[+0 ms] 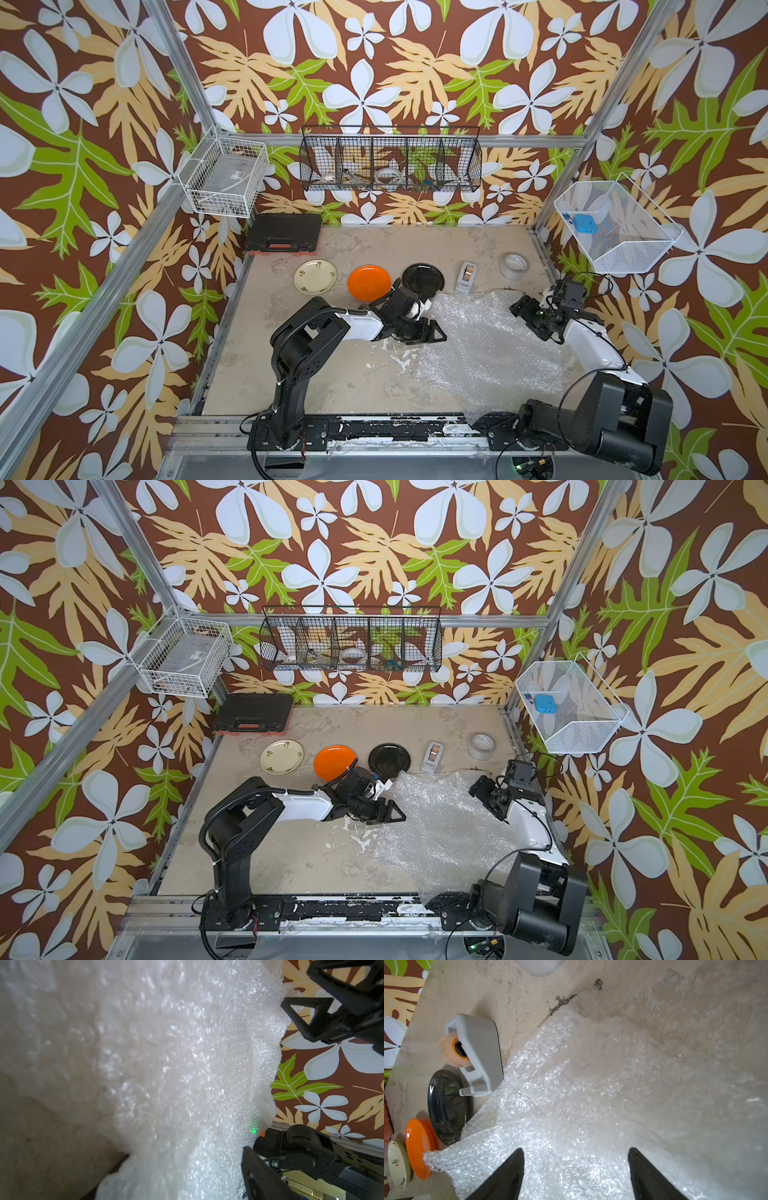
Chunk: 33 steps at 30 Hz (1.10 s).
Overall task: Wrap dinner plates in bubble wrap
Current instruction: Move the bubble wrap to the center of the board.
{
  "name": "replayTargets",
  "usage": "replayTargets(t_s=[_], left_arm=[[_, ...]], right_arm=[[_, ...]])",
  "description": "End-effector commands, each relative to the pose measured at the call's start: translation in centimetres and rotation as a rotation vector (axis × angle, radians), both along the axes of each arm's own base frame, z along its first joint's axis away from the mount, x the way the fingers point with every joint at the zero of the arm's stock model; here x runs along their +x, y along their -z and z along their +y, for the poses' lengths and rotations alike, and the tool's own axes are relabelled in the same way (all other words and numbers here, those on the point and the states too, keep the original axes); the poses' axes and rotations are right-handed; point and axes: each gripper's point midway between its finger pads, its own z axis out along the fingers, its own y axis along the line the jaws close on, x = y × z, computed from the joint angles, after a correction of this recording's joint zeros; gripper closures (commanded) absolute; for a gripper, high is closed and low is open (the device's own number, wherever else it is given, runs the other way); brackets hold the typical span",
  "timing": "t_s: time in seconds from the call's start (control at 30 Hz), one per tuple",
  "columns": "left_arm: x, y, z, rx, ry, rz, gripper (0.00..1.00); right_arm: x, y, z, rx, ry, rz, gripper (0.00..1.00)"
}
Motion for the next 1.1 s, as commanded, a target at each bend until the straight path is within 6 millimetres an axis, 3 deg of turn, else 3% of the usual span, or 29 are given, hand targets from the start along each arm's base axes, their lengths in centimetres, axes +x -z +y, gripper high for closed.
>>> replayTargets(t_s=[0.0, 0.13, 0.3, 0.4, 0.6, 0.83, 1.07], left_arm=[[-0.3, 3.5, 1.8, 0.159, -0.047, 0.051, 0.43], [-0.1, 2.1, 1.2, 0.134, -0.01, 0.02, 0.89], [0.1, -0.2, 4.0, 0.227, 0.046, -0.075, 1.0], [0.3, -1.7, 7.8, 0.275, 0.036, -0.103, 1.0], [2.1, -4.3, 19.1, 0.468, -0.073, -0.169, 1.0], [6.4, -7.3, 33.9, 0.693, -0.399, -0.263, 1.0], [9.9, -9.2, 44.4, 0.948, -0.825, -0.313, 1.0]], right_arm=[[0.1, -0.4, 0.2, 0.001, -0.012, -0.018, 0.22], [0.2, -1.2, 0.3, -0.023, -0.047, -0.037, 0.25], [0.3, -2.1, 1.7, -0.041, -0.109, -0.06, 0.27], [0.5, -2.1, 3.3, -0.018, -0.141, -0.063, 0.27], [1.4, -2.6, 4.6, 0.013, -0.161, -0.085, 0.28], [2.2, -3.0, 4.9, 0.014, -0.175, -0.094, 0.29], [2.8, -3.6, 5.4, 0.024, -0.197, -0.096, 0.3]])
